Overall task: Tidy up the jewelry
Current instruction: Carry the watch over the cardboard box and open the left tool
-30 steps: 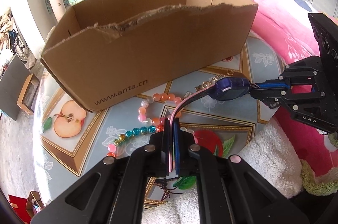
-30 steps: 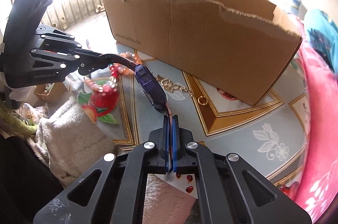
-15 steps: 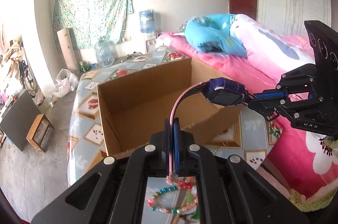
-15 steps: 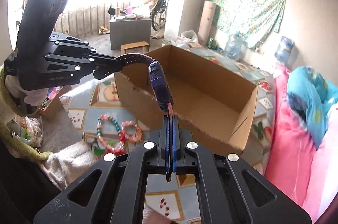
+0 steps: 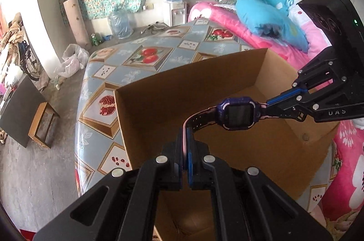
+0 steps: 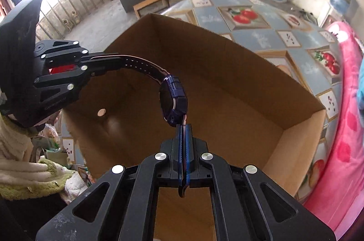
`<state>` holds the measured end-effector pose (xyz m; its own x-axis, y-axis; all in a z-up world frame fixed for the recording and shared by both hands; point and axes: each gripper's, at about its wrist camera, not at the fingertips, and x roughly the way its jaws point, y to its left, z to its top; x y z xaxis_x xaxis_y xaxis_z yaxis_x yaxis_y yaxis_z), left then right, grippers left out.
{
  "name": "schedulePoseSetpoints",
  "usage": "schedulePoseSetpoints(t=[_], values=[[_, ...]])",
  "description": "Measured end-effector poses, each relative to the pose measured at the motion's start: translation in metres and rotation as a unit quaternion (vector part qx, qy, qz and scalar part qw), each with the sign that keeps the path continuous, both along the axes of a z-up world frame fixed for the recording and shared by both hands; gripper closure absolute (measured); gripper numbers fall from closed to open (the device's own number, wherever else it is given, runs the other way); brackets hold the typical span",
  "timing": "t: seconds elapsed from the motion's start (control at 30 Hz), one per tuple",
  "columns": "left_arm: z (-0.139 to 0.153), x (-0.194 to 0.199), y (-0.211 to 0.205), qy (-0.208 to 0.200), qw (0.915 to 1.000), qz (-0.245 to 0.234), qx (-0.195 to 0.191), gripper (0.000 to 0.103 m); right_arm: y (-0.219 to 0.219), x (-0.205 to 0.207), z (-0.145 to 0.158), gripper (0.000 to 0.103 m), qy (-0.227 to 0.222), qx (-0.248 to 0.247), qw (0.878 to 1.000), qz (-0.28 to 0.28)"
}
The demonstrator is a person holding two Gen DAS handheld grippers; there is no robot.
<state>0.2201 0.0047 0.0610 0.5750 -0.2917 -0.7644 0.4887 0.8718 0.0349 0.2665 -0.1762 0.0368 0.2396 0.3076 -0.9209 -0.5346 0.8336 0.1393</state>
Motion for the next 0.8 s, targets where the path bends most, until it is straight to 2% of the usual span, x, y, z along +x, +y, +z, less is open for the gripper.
schedulePoseSetpoints(t=[0.13,0.27,0.33,0.6,0.73,0.8], values=[[-0.008,0.015,0.004,0.009,0.9997,0.016,0.016,0.097,0.005,0.037,-0.029,0.102,0.055,-0.009,0.998,-0.011],[-0.005,0.019,0.014,0.007,0.9995,0.032,-0.004,0.097,0.011,0.059,-0.051,0.102,0.072,-0.044,0.996,-0.016],[-0.003,0.015,0.019,-0.007,0.9992,0.039,-0.004,0.097,0.011,0.067,-0.060,0.102,0.083,-0.052,0.995,-0.024],[0.014,-0.007,0.043,-0.052,0.9969,0.056,-0.017,0.097,0.007,0.075,-0.067,0.101,0.086,-0.073,0.992,-0.053],[0.017,-0.020,0.057,-0.056,0.9959,0.066,-0.027,0.097,0.005,0.073,-0.061,0.088,0.071,-0.084,0.991,-0.071],[0.017,-0.026,0.065,-0.059,0.9949,0.073,-0.035,0.097,0.004,0.070,-0.055,0.086,0.052,-0.092,0.991,-0.075]])
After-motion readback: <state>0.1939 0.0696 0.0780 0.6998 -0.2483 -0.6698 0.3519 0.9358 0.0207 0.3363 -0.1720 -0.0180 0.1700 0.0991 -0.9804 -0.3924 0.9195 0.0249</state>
